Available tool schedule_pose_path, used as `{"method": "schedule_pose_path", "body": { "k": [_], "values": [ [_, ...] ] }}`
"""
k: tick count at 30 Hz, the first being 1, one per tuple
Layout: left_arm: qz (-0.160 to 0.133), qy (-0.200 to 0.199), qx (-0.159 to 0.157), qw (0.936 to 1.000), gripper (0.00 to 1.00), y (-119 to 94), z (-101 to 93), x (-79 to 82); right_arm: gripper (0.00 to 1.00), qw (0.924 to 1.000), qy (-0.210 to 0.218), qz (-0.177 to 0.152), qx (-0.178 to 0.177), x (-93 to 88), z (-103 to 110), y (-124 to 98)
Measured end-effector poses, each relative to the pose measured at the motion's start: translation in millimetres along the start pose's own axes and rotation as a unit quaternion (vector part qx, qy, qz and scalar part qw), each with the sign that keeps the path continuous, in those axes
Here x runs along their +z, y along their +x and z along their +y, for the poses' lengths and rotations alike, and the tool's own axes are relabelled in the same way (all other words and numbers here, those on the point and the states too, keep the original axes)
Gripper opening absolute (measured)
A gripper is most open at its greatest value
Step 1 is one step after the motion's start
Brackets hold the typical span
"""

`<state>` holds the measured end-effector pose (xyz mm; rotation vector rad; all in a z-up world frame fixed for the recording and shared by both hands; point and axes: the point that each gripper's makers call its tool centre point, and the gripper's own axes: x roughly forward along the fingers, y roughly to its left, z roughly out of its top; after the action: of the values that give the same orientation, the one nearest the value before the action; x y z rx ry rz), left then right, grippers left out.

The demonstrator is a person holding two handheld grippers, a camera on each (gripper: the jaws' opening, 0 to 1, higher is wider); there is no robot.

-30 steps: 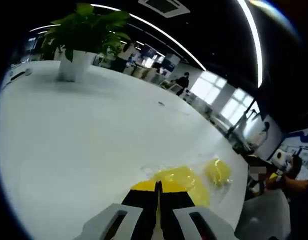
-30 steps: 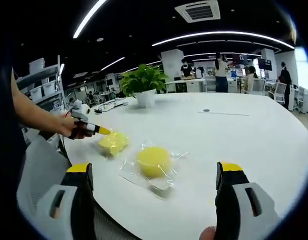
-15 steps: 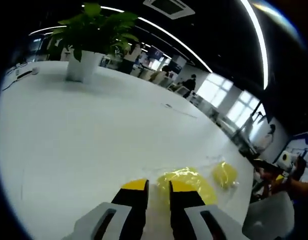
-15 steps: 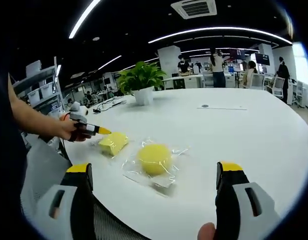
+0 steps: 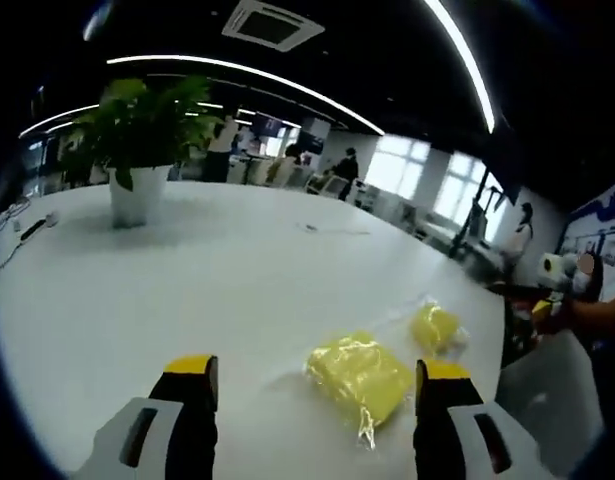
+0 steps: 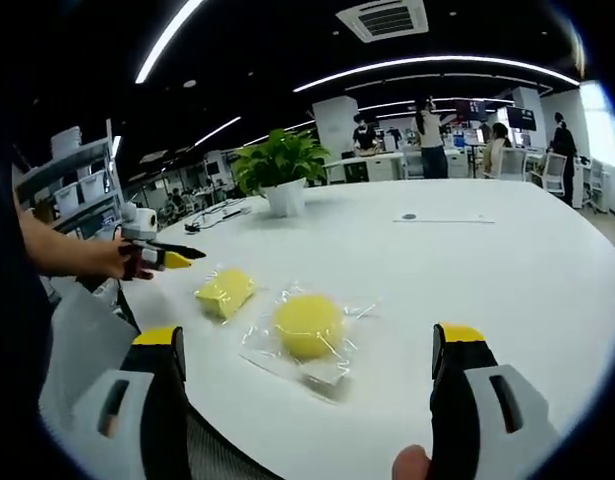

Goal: Compare the silicone blocks by pressing each to a similar depth, holding the contact briefly, and releasing to observe deformation and rebound differences across the visible hardness samples.

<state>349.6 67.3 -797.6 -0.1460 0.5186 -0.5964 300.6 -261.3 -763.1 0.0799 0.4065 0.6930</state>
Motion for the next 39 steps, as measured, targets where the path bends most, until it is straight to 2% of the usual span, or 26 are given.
{"method": "schedule_pose_path", "body": {
  "k": [7,12,16,19,20,21,23,24,25,26,29,31,35,39],
  "values": [
    [-0.011,0.022,-0.004,0.9997,1.0,-25,-15.3,-4.8,0.96,1.0,0.001,0.0,0.005,-0.6,-3,5],
    [-0.004,0.034,-0.015,0.9993,1.0,-43,-24.4,-16.4,0.96,0.9999,-0.007,0.009,0.01,-1.9,-2,9],
    [-0.021,0.001,-0.015,0.9997,1.0,-53,-26.0,-13.4,0.96,0.9995,-0.017,0.024,0.011,-5.6,-1,12],
    [-0.025,0.008,0.009,0.9996,1.0,-61,-22.9,-15.5,0.96,0.9994,-0.016,0.028,0.01,-6.9,-2,13],
    [-0.025,0.012,0.029,0.9992,1.0,-64,-18.6,-17.6,0.96,0.9994,-0.018,0.029,0.01,-6.5,-2,13],
    [-0.021,0.014,0.023,0.9994,1.0,-67,-23.2,-22.6,0.96,0.9991,-0.031,0.027,0.009,-6.3,-5,14],
    [-0.027,0.006,0.029,0.9992,1.0,-75,-22.5,-26.2,0.96,0.9987,-0.04,0.031,0.002,-6.8,-8,14],
    [-0.034,-0.018,0.027,0.9989,1.0,-79,-23.2,-26.3,0.96,0.9987,-0.045,0.024,0.0,-4.6,-9,13],
    [-0.038,-0.021,0.027,0.9987,1.0,-82,-22.2,-24.9,0.96,0.9991,-0.032,0.02,0.017,-3.3,-3,13],
    [-0.041,-0.019,0.029,0.9986,1.0,-84,-20.9,-22.9,0.96,0.9992,-0.022,0.027,0.02,-5.8,-2,12],
    [-0.042,-0.01,0.028,0.9987,1.0,-83,-19.6,-21.6,0.96,0.9986,-0.038,0.035,0.011,-11.4,-7,11],
    [-0.039,-0.008,0.029,0.9988,1.0,-81,-21.2,-21.3,0.96,0.9983,-0.027,0.05,0.01,-17.5,-8,8],
    [-0.035,0.009,0.037,0.9987,1.0,-80,-27.3,-22.4,0.96,0.9983,-0.039,0.042,0.012,-14.4,-10,4],
    [-0.032,-0.005,0.034,0.9989,1.0,-79,-30.9,-24.3,0.96,0.9985,-0.035,0.038,0.018,-11.6,-12,6]
  ]
}}
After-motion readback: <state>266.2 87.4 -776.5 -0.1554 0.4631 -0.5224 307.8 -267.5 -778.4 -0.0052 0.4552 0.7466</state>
